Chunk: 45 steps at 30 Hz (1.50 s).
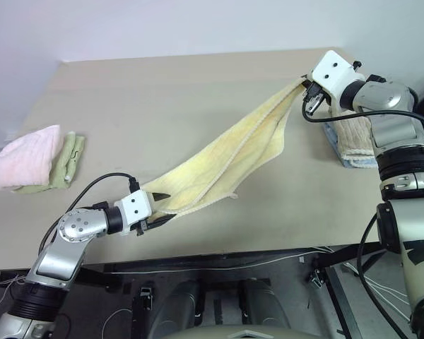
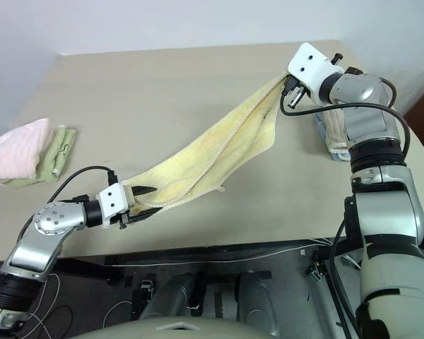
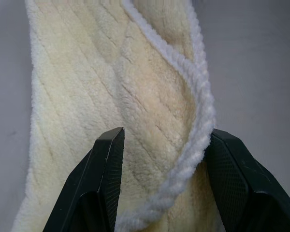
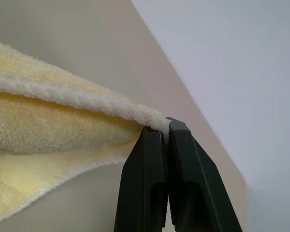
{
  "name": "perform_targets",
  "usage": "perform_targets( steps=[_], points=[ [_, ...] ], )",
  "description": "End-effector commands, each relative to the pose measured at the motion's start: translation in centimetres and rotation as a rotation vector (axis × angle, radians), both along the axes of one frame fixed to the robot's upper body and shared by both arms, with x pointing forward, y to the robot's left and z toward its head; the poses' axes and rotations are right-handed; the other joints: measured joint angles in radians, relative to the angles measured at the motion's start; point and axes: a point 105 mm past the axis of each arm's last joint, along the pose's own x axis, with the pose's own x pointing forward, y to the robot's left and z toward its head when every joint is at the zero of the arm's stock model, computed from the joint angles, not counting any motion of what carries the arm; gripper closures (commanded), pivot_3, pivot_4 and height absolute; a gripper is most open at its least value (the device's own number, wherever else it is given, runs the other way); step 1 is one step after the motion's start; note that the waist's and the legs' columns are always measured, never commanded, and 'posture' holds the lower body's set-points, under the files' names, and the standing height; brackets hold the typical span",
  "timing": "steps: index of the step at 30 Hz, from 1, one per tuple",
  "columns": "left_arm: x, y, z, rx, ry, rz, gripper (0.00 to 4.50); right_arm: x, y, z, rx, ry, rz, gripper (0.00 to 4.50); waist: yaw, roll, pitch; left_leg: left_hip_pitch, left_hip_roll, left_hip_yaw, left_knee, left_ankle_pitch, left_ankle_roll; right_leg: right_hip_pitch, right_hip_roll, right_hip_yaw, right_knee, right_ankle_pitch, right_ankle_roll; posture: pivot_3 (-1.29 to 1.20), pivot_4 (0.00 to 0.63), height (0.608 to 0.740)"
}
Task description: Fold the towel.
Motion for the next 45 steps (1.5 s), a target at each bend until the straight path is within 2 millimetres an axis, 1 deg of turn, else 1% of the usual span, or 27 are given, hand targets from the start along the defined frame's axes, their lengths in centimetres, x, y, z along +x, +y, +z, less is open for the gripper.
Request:
perform_targets(
  steps=[1, 7, 10, 14, 16, 19, 22, 23, 25, 27, 29, 31, 32, 34, 35, 36, 37, 39, 42, 45],
  points=[
    [0.2, -0.3, 1.0, -0.041, -0.021, -0.008, 1.9, -0.5, -0.3, 2.2, 0.0, -0.077, -0.003, 4.5, 0.0, 0.0, 0.0, 0.0, 0.0, 0.0, 0.0, 0.0, 0.0, 0.0, 0.0, 0.0, 0.0, 0.0, 0.0, 0.0, 0.15, 0.74],
    [0.1, -0.4, 0.3, -0.035, -0.003, -0.006, 1.9, -0.5, -0.4, 2.2, 0.001, -0.08, -0.007, 4.5, 0.0, 0.0, 0.0, 0.0, 0.0, 0.0, 0.0, 0.0, 0.0, 0.0, 0.0, 0.0, 0.0, 0.0, 0.0, 0.0, 0.15, 0.74],
    [0.1, -0.7, 0.3, -0.062, 0.011, -0.011, 2.47, -0.5, -0.4, 2.2, -0.002, -0.08, -0.007, 4.5, 0.0, 0.0, 0.0, 0.0, 0.0, 0.0, 0.0, 0.0, 0.0, 0.0, 0.0, 0.0, 0.0, 0.0, 0.0, 0.0, 0.15, 0.74],
    [-0.2, -0.6, 0.1, -0.071, 0.019, -0.006, 3.81, -0.6, -0.3, 2.2, -0.007, -0.083, -0.006, 4.5, 0.0, 0.0, 0.0, 0.0, 0.0, 0.0, 0.0, 0.0, 0.0, 0.0, 0.0, 0.0, 0.0, 0.0, 0.0, 0.0, 0.15, 0.74],
    [-0.1, -0.5, 0.2, -0.105, 0.016, 0.015, 4.47, -0.6, 0.0, 2.2, -0.007, -0.084, 0.003, 4.5, -0.001, 0.0, 0.0, 0.0, 0.0, 0.0, 0.0, 0.0, 0.0, 0.0, 0.0, 0.0, 0.0, 0.0, 0.0, 0.0, 0.15, 0.74],
    [-0.2, -0.5, 0.2, -0.123, 0.028, 0.018, 4.47, -0.6, 0.4, 2.2, -0.009, -0.082, 0.017, 4.5, 0.0, 0.0, 0.0, 0.0, 0.0, 0.0, 0.0, 0.0, 0.0, 0.0, 0.0, 0.0, 0.0, 0.0, 0.0, 0.0, 0.15, 0.74],
    [0.0, -0.2, 0.7, -0.185, 0.042, 0.043, 4.47, -0.7, 0.5, 2.2, -0.009, -0.083, 0.02, 4.5, 0.0, 0.0, 0.0, 0.0, 0.0, 0.0, 0.0, 0.0, 0.0, 0.0, 0.0, 0.0, 0.0, 0.0, 0.0, 0.0, 0.15, 0.74],
    [0.4, -0.1, 1.7, -0.249, 0.032, 0.063, 4.47, -0.7, 0.4, 2.3, -0.007, -0.084, 0.018, 4.5, 0.0, 0.0, 0.0, 0.0, 0.0, 0.0, 0.0, 0.0, 0.0, 0.0, 0.0, 0.0, 0.0, 0.0, 0.0, 0.0, 0.15, 0.74],
    [1.6, 0.8, 4.2, -0.401, 0.005, 0.127, 4.47, -0.7, 0.0, 2.5, 0.002, -0.086, 0.01, 4.5, 0.001, 0.0, 0.0, 0.0, 0.0, 0.0, 0.0, 0.0, 0.0, 0.0, 0.0, 0.0, 0.0, 0.0, 0.0, 0.0, 0.15, 0.74],
    [3.1, 2.5, 6.7, -0.502, -0.016, 0.203, 4.47, -0.8, -0.6, 2.7, 0.015, -0.085, -0.005, 4.5, 0.004, -0.001, 0.001, 0.0, 0.0, 0.0, 0.001, 0.0, 0.0, 0.0, 0.0, 0.0, 0.001, 0.0, 0.0, 0.0, 0.15, 0.74],
    [4.9, 5.0, 10.4, -0.595, -0.086, 0.28, 4.47, -0.7, -1.4, 2.9, 0.042, -0.09, -0.033, 4.5, 0.005, -0.001, 0.001, -0.001, 0.0, -0.001, 0.002, 0.001, -0.001, 0.0, 0.0, -0.001, 0.003, 0.0, 0.0, 0.0, 0.15, 0.74],
    [6.0, 6.8, 13.1, -0.656, -0.147, 0.329, 4.47, -0.7, -1.8, 3.2, 0.069, -0.098, -0.05, 4.5, 0.003, -0.001, 0.001, -0.001, 0.0, -0.002, 0.005, 0.001, -0.001, 0.0, 0.001, -0.002, 0.005, 0.0, 0.0, 0.0, 0.15, 0.74],
    [6.3, 7.4, 14.0, -0.674, -0.168, 0.344, 4.47, -0.7, -1.9, 3.3, 0.08, -0.101, -0.053, 4.5, 0.003, -0.001, 0.001, -0.001, 0.0, -0.002, 0.005, 0.001, -0.001, 0.0, 0.0, -0.002, 0.005, 0.0, 0.0, 0.0, 0.15, 0.74],
    [7.8, 9.5, 16.7, -0.693, -0.276, 0.417, 4.47, -1.1, -1.6, 4.5, 0.182, -0.099, -0.026, 4.5, 0.001, -0.001, 0.001, -0.001, -0.001, -0.001, 0.006, 0.001, 0.0, 0.0, 0.0, -0.002, 0.005, 0.0, 0.0, 0.0, 0.15, 0.74],
    [8.3, 10.1, 17.5, -0.697, -0.306, 0.436, 4.47, -1.2, -1.4, 4.8, 0.212, -0.097, -0.016, 4.5, 0.001, -0.001, 0.001, -0.001, -0.001, -0.001, 0.006, 0.001, 0.0, 0.0, 0.0, -0.002, 0.005, 0.0, 0.0, 0.0, 0.15, 0.74],
    [8.6, 10.8, 18.6, -0.752, -0.341, 0.432, 4.47, -1.3, -1.5, 5.3, 0.228, -0.104, -0.016, 4.5, 0.001, -0.001, 0.001, -0.001, 0.0, -0.001, 0.006, 0.001, 0.0, 0.0, 0.001, -0.002, 0.005, 0.0, 0.0, 0.0, 0.15, 0.74],
    [8.8, 11.1, 19.2, -0.794, -0.359, 0.421, 4.47, -1.4, -1.7, 5.5, 0.232, -0.11, -0.02, 4.5, 0.0, -0.001, 0.001, -0.001, 0.0, -0.001, 0.006, 0.001, 0.0, 0.0, 0.001, -0.002, 0.006, 0.0, 0.0, 0.0, 0.15, 0.74],
    [9.9, 12.2, 19.7, -0.811, -0.359, 0.447, 4.47, -1.3, -2.2, 6.1, 0.244, -0.129, -0.049, 4.5, -0.001, -0.001, 0.001, -0.001, 0.0, -0.001, 0.006, 0.001, 0.0, 0.0, 0.001, -0.002, 0.006, 0.0, 0.0, 0.0, 0.15, 0.74],
    [12.0, 13.4, 21.2, -0.845, -0.385, 0.511, 4.47, -1.0, -3.2, 6.6, 0.248, -0.154, -0.1, 4.5, 0.0, -0.002, 0.001, -0.001, 0.0, -0.001, 0.007, 0.001, 0.0, 0.0, 0.001, -0.002, 0.006, 0.0, 0.0, 0.0, 0.15, 0.74],
    [13.4, 14.0, 22.4, -0.854, -0.435, 0.575, 4.47, -0.8, -3.2, 6.8, 0.253, -0.168, -0.105, 4.5, 0.001, -0.003, 0.002, -0.002, -0.001, -0.001, 0.008, 0.001, 0.0, -0.001, 0.001, -0.003, 0.007, 0.0, 0.001, 0.0, 0.15, 0.74]
  ],
)
